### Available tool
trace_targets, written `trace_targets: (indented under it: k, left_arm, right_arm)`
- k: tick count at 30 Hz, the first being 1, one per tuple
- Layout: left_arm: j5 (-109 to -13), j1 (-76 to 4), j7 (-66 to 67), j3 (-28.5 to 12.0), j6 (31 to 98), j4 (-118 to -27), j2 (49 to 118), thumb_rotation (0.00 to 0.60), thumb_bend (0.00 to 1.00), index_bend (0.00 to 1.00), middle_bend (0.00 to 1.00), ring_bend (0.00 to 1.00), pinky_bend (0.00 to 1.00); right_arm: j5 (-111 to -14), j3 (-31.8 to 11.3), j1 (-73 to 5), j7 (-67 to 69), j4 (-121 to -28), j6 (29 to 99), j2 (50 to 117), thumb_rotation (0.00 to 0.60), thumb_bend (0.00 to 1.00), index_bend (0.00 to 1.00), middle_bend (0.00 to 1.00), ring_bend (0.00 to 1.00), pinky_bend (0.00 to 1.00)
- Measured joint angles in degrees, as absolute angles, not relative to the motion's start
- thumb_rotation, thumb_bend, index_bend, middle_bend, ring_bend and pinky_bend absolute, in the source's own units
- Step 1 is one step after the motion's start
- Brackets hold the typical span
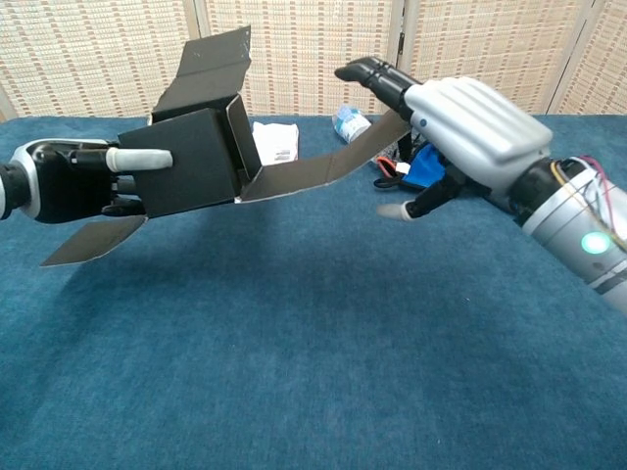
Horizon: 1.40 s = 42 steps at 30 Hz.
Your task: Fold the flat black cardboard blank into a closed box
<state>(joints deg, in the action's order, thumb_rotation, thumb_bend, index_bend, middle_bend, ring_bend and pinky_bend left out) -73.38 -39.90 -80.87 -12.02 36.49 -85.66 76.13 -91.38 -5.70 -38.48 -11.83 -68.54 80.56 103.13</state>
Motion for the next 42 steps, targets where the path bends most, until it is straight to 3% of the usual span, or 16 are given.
trace_targets:
  k: [16, 26, 42]
  left_arm:
    - [-75.42, -38.21, -78.98, -12.73, 36.13, -87.88, 75.61, 0.6, 0.1, 0.27, 0.28, 0.67, 0.88]
    - [-78.25, -37.89, -74.94, -11.15, 37.75, -86.24, 77.75, 0.6, 0.1, 0.26, 0.28, 0.67, 0.88]
    - [-82.19, -38.67, -64.07, -7.28, 41.36, -79.91, 83.97, 0.6, 0.1, 0.25, 0.26, 0.67, 0.88]
  right_arm:
    - [-96.99, -9.88, -43.8, -6.83, -47.63, 87.92, 118.86, 0.6, 0.0, 0.0, 0.0, 0.54, 0.97]
    - [-97.72, -10.29, -46.26, -6.61, -44.36, 87.44, 120.48, 0.6, 0.0, 0.0, 0.0, 0.54, 0.97]
    - [-98.42, -6.45, -48.0, -4.57, -38.36, 81.52, 120.57, 0.6, 0.0, 0.0, 0.0, 0.54, 0.97]
